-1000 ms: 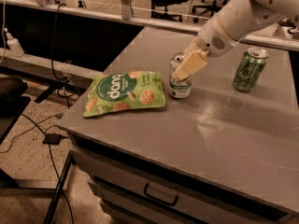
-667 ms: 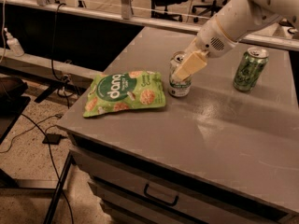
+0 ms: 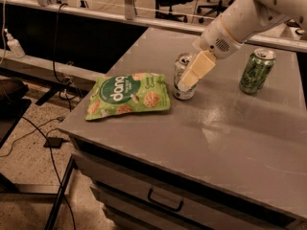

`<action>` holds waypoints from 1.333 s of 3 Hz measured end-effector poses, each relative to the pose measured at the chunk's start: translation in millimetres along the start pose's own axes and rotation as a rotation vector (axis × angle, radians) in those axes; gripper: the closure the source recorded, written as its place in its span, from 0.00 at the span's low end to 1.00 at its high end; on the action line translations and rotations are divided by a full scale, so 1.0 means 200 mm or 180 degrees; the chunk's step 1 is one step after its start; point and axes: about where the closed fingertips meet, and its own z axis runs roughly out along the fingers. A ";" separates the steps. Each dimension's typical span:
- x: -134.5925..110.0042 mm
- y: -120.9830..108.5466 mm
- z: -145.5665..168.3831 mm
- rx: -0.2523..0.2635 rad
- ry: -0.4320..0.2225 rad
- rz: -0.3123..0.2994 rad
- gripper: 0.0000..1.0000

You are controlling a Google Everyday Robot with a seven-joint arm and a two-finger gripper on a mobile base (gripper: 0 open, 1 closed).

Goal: Move 7up can near green rice chip bag

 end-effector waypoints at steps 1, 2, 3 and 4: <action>-0.02 0.01 -0.02 0.0007 -0.0054 -0.0046 0.00; -0.06 0.02 -0.16 0.0088 -0.0180 -0.0263 0.00; -0.11 0.03 -0.36 0.0107 -0.0259 -0.0689 0.00; -0.08 0.01 -0.56 0.0162 -0.0405 -0.0908 0.00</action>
Offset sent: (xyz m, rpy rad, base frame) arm -0.0242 -0.0281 0.0949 0.0610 -0.2437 0.1367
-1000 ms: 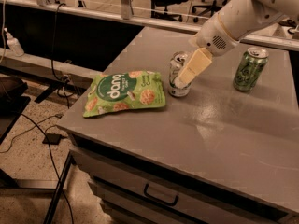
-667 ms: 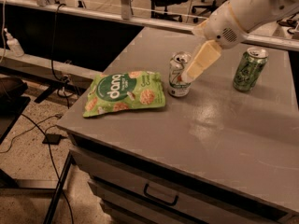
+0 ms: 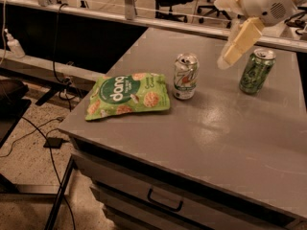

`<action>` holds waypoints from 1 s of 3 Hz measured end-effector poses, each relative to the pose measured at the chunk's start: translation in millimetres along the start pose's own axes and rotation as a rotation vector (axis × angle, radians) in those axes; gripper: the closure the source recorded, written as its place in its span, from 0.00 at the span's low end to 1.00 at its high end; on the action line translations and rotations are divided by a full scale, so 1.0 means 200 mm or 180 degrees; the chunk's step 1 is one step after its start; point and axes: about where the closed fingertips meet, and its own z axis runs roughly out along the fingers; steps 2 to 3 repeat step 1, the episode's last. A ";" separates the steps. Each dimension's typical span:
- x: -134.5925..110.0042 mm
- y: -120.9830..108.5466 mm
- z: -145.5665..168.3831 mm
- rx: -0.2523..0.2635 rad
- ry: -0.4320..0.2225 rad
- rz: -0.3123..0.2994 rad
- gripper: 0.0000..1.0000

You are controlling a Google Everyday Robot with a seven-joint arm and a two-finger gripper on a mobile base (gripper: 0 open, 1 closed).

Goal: Move 7up can near green rice chip bag

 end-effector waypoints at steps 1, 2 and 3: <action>0.00 0.00 0.01 -0.0005 0.0002 0.0004 0.00; 0.00 0.00 0.01 -0.0005 0.0002 0.0004 0.00; 0.00 0.00 0.01 -0.0005 0.0002 0.0004 0.00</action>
Offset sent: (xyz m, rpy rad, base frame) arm 0.0000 0.0000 0.0000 0.0000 0.0000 0.0000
